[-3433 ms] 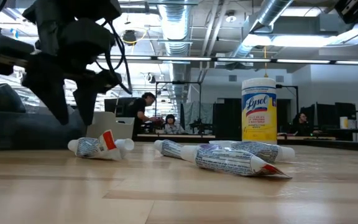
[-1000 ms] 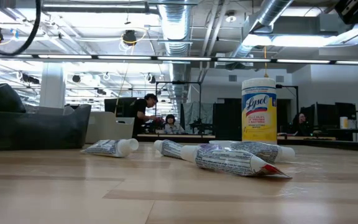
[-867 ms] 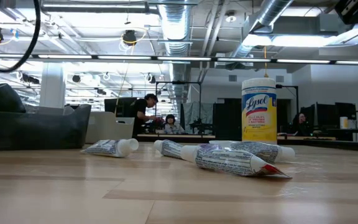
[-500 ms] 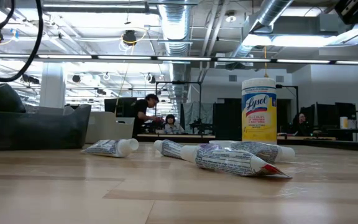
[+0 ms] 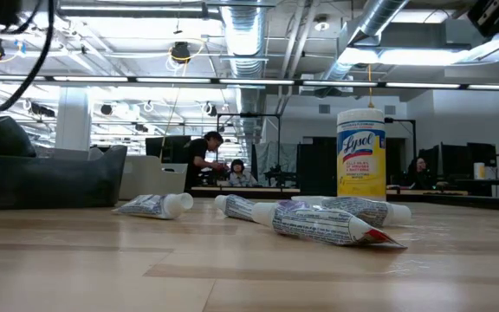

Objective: Pick & Place Travel size toiletries
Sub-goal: Put the toothpaste into the yellow bin

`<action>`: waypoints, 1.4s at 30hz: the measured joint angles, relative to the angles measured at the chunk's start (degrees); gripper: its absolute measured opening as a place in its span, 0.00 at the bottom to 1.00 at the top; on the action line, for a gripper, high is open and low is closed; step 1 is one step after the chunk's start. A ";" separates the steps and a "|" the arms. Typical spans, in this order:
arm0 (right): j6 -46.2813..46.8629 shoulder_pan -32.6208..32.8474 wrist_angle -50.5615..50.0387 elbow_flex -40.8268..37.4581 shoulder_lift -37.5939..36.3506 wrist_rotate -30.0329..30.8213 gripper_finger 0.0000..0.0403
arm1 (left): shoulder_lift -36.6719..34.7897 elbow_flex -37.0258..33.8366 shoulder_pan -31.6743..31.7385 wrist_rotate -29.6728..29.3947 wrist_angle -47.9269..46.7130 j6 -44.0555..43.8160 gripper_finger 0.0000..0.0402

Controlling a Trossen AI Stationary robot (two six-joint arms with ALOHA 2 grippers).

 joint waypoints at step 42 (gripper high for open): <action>-17.69 -30.67 32.70 1.82 73.58 -41.16 0.48 | -24.06 0.04 6.09 -34.76 19.26 18.17 0.48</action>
